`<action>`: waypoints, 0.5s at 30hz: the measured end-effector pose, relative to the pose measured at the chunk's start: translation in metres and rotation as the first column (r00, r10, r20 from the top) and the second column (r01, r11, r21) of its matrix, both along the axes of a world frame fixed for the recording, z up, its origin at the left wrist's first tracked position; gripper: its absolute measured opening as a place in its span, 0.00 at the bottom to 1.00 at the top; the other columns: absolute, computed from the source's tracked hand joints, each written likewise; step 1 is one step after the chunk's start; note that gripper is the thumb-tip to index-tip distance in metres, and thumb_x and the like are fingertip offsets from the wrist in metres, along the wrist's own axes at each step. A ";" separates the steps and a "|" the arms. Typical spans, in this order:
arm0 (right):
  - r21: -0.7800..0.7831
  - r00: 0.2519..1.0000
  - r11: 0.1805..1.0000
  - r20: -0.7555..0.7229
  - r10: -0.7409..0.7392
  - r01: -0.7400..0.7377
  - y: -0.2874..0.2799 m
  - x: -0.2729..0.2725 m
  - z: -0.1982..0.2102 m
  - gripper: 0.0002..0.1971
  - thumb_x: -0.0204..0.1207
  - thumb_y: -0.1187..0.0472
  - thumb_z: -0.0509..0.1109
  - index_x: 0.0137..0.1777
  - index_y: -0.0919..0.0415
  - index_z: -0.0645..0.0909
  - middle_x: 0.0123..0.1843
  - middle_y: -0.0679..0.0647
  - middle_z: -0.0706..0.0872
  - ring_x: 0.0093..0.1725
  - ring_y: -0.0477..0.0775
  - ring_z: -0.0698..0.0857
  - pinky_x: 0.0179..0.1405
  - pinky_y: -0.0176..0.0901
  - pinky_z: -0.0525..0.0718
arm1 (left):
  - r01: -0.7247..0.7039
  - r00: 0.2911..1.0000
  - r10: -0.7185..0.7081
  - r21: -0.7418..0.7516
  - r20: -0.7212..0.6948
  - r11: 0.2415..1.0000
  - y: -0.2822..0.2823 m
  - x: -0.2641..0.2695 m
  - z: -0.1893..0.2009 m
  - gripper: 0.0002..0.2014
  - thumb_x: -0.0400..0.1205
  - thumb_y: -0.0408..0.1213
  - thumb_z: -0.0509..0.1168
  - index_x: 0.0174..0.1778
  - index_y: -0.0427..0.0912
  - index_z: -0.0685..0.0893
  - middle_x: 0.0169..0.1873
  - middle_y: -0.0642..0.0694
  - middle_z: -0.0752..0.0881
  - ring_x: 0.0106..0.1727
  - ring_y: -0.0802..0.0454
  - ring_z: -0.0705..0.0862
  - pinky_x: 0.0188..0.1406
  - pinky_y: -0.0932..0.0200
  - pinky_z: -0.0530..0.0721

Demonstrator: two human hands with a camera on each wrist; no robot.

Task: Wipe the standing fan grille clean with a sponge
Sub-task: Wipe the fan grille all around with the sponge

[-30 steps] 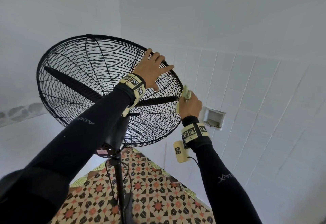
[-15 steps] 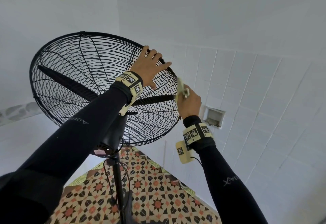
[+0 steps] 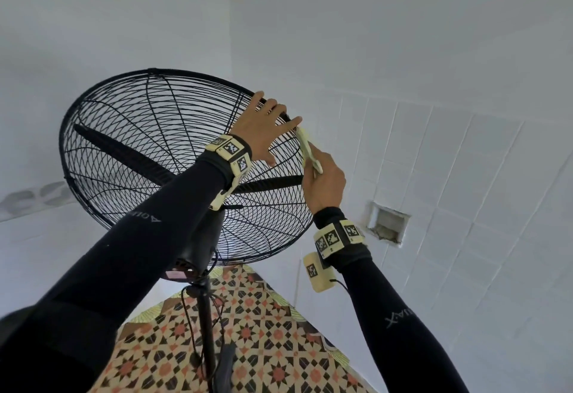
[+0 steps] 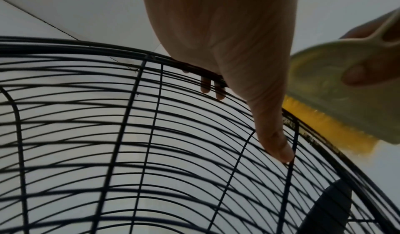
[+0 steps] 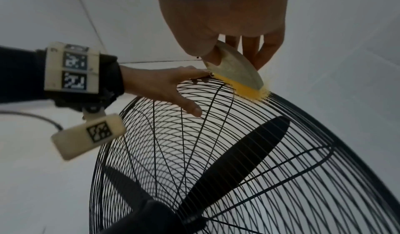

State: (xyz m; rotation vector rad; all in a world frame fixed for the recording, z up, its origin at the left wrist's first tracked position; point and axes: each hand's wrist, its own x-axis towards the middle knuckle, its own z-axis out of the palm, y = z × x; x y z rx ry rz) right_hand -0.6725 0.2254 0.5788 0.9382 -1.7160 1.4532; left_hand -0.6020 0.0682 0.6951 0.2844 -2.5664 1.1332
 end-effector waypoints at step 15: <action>0.104 0.952 0.994 0.300 -0.061 0.031 -0.024 -0.037 -0.008 0.17 0.87 0.61 0.65 0.74 0.60 0.82 0.56 0.65 0.91 0.50 0.66 0.89 0.49 0.43 0.81 | -0.070 0.992 0.077 0.076 -0.099 0.995 -0.056 0.044 0.037 0.64 0.64 0.84 0.67 0.92 0.61 0.46 0.86 0.41 0.65 0.83 0.34 0.66 0.84 0.27 0.56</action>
